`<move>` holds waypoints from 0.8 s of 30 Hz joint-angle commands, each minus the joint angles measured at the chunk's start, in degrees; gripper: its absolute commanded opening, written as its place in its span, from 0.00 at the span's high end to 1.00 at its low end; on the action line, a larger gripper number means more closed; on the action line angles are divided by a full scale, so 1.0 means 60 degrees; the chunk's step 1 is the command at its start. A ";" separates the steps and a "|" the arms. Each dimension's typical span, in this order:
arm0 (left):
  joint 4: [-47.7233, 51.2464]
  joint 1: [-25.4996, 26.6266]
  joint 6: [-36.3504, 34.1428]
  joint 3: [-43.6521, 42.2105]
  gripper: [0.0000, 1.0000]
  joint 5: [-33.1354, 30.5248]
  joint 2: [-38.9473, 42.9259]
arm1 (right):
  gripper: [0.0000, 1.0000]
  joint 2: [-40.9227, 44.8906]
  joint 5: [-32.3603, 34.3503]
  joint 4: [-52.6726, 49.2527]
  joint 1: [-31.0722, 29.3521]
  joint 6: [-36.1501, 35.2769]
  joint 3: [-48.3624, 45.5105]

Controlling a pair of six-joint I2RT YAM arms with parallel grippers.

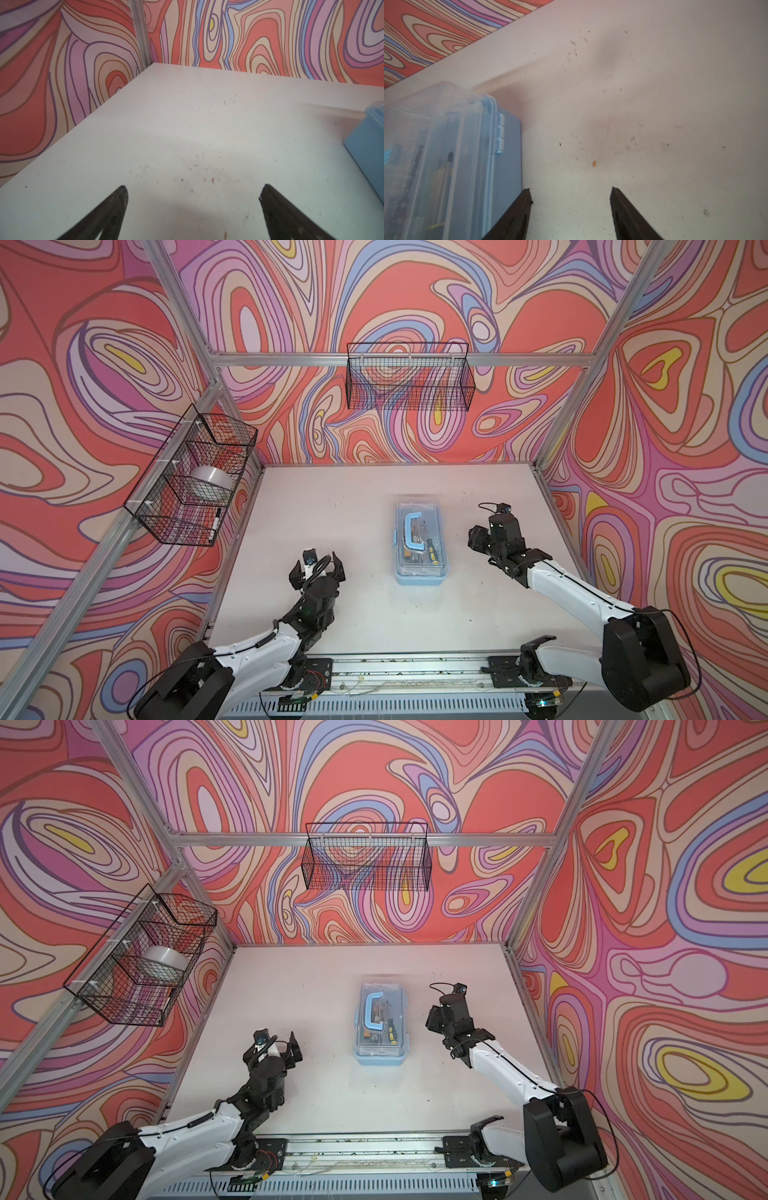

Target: Pack the tool kit

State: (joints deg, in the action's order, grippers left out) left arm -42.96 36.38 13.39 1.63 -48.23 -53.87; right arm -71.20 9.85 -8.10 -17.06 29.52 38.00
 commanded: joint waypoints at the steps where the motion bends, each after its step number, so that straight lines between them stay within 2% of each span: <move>1: -0.1958 0.0001 -0.3216 0.0536 0.00 -0.0263 0.0838 | 0.36 0.0293 0.0512 0.0231 0.0001 -0.0056 -0.0127; 2: -0.1033 -0.0044 -0.4053 0.0998 0.00 -0.0426 0.1019 | 0.36 0.0345 0.0494 0.0337 -0.0003 -0.0056 -0.0191; 4: -0.0524 -0.0508 -0.4662 0.1393 0.00 -0.0465 0.0958 | 0.36 0.0411 0.0526 0.0611 0.0001 -0.0050 -0.0409; 7: -0.1426 -0.1832 -0.3825 0.1049 0.00 0.0224 0.0051 | 0.36 0.0441 0.0737 0.1038 0.0001 -0.0055 -0.0668; 8: -0.1525 -0.2336 -0.3483 0.1012 0.00 0.0872 -0.0473 | 0.36 0.0466 0.0837 0.1141 -0.0012 -0.0108 -0.0717; 10: -0.2051 -0.3272 -0.3111 0.1098 0.00 0.1532 -0.1774 | 0.36 0.0624 0.0953 0.1387 -0.0035 -0.0158 -0.0914; 12: -0.3709 -0.3709 -0.3170 0.1135 0.00 0.1641 -0.3313 | 0.28 0.0939 0.0977 0.1959 -0.0057 -0.0200 -0.1337; 13: -0.5082 -0.3853 -0.3406 0.1105 0.00 0.1682 -0.4344 | 0.20 0.1136 0.0988 0.2374 -0.0071 -0.0203 -0.1625; 14: -0.5800 -0.3730 -0.3625 0.1235 0.00 0.1242 -0.4890 | 0.12 0.1365 0.0985 0.2819 -0.0090 -0.0224 -0.1946; 15: -0.5388 -0.3562 -0.3120 0.1358 0.00 0.1106 -0.4919 | 0.02 0.1574 0.0979 0.3207 -0.0087 -0.0229 -0.2216; 17: -0.5024 -0.3924 -0.3042 0.1428 0.00 0.3081 -0.5180 | 0.02 0.1981 0.0967 0.3937 -0.0101 -0.0333 -0.2710; 20: -0.5695 -0.3971 -0.3334 0.1650 0.00 0.3125 -0.5872 | 0.02 0.2174 0.1107 0.4279 -0.0129 -0.0571 -0.2963; 22: -0.4040 -0.4015 -0.3100 0.2006 0.00 0.3439 -0.5403 | 0.02 0.1946 0.1186 0.4283 -0.0167 -0.0746 -0.2888; 24: -0.3139 -0.4339 -0.2889 0.2420 0.00 0.3944 -0.5340 | 0.02 0.1716 0.1388 0.4266 -0.0284 -0.0958 -0.2782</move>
State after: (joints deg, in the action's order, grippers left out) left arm -65.41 12.05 -5.32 13.23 -29.67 -87.13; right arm -59.72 16.01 14.57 -17.82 26.28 20.67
